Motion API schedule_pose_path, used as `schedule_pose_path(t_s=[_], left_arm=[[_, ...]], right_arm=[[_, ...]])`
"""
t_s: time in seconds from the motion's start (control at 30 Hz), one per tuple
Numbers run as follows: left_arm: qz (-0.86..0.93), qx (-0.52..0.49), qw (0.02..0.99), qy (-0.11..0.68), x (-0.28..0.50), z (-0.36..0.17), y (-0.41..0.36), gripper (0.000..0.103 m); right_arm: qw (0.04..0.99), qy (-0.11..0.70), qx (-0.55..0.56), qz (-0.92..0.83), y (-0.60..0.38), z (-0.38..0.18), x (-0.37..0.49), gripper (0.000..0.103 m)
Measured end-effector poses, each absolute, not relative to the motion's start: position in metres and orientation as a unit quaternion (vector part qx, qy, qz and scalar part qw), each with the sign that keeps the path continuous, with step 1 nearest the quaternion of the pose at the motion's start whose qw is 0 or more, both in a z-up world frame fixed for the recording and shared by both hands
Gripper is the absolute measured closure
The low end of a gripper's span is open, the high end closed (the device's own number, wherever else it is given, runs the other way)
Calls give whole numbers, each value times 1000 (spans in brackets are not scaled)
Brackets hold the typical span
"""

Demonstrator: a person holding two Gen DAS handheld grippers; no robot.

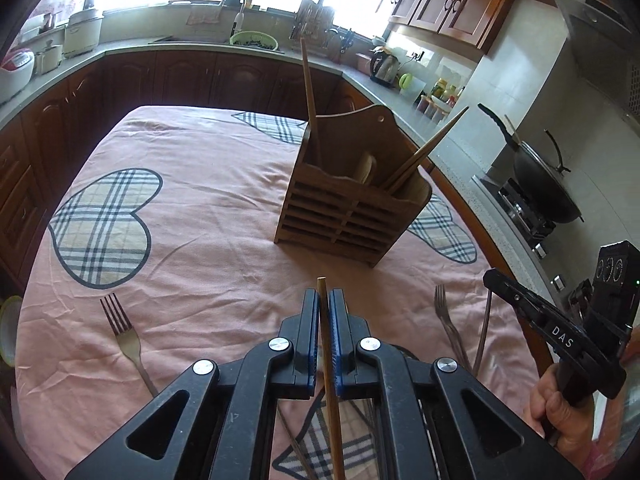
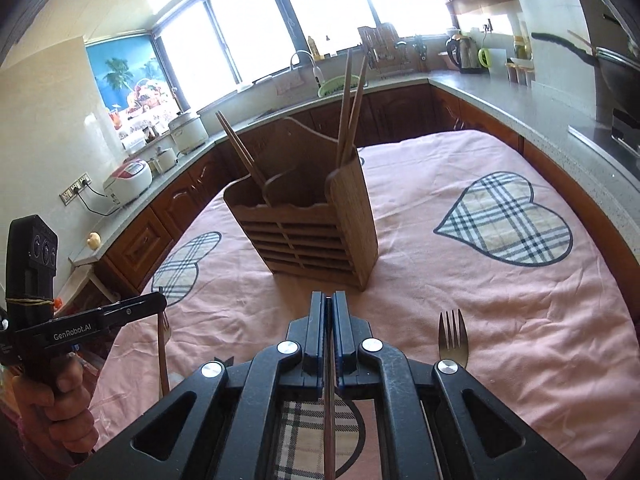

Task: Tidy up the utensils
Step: 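Lift the wooden chopstick with the left tool and carry it over the holder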

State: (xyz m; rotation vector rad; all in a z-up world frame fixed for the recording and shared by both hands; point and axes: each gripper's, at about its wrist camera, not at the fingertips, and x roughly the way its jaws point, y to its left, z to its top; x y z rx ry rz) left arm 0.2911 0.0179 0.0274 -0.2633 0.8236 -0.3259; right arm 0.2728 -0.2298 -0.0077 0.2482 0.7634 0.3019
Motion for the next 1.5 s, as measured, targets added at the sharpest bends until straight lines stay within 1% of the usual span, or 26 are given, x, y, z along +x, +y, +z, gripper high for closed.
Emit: schedule_pose_path(t_s=[0.3,0.67,1.07,1.5], left_arm=[[-168,-132,912,350,237,69,41,100],[-169,-146,929,295,202,88,62,100],[-159,-162,936,268,199,88,72,100],[-155,-178,941,244,222,94,79,100]], right_arm=[[928,318,114,156,-228,32,253,99],[941,277,105,161,-223,60,233,99],[948,252,113,162,-228,73,228,99],[952,228,127,158,-233,79,238,99]])
